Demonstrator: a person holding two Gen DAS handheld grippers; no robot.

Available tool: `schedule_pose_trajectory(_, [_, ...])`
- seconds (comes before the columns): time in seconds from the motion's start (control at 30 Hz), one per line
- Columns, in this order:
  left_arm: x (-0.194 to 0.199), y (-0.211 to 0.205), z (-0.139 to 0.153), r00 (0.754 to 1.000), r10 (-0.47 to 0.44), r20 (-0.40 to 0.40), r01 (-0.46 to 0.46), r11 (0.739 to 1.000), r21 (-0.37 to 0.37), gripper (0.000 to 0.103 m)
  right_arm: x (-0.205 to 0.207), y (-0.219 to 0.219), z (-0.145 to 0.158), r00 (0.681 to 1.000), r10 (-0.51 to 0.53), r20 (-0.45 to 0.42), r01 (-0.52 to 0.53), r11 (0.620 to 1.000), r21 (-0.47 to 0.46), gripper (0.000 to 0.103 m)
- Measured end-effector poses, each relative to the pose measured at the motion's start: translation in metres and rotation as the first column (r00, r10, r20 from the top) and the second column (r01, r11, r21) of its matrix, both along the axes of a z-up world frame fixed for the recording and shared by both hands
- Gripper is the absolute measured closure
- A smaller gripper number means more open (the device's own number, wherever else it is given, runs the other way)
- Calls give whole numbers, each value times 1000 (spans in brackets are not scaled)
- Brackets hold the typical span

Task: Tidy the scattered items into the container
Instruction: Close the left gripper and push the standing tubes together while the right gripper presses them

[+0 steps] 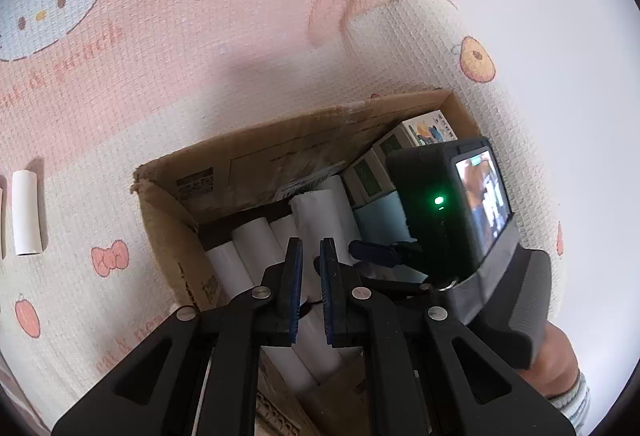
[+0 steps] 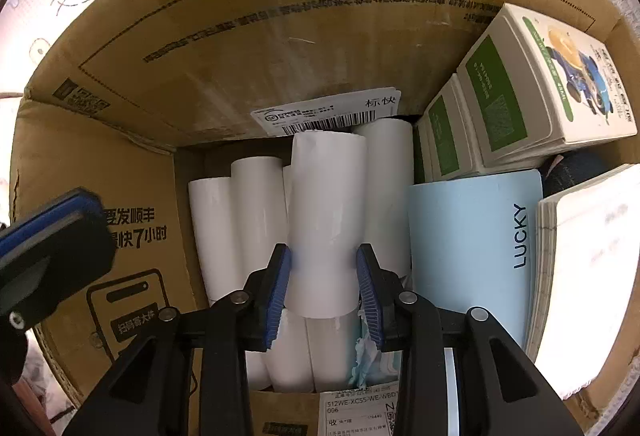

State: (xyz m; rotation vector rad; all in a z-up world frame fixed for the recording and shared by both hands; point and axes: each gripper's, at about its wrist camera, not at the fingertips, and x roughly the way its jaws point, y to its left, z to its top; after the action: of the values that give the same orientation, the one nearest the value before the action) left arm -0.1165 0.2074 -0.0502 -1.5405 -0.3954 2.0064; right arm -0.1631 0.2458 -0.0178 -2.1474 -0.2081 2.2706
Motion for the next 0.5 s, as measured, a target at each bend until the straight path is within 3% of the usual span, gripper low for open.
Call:
schedule_pose_trajectory(0.23, [0, -7, 5, 1000, -7, -18, 8, 999, 37, 93, 4, -7, 5, 1000, 14, 0, -14, 999, 30, 72])
schedule_pose_trajectory(0.3, [0, -8, 7, 999, -15, -34, 17, 998, 61, 93, 9, -11, 17, 998, -3, -59, 5, 999, 47, 73])
schedule_pose_trajectory(0.4, [1, -6, 6, 999, -31, -37, 34, 996, 77, 93, 15, -23, 35, 989, 17, -145, 0, 993, 118, 93])
schedule_pose_trajectory(0.5, [0, -5, 2, 999, -41, -4, 41, 995, 91, 94, 15, -30, 38, 991, 40, -130, -28, 995, 93, 93])
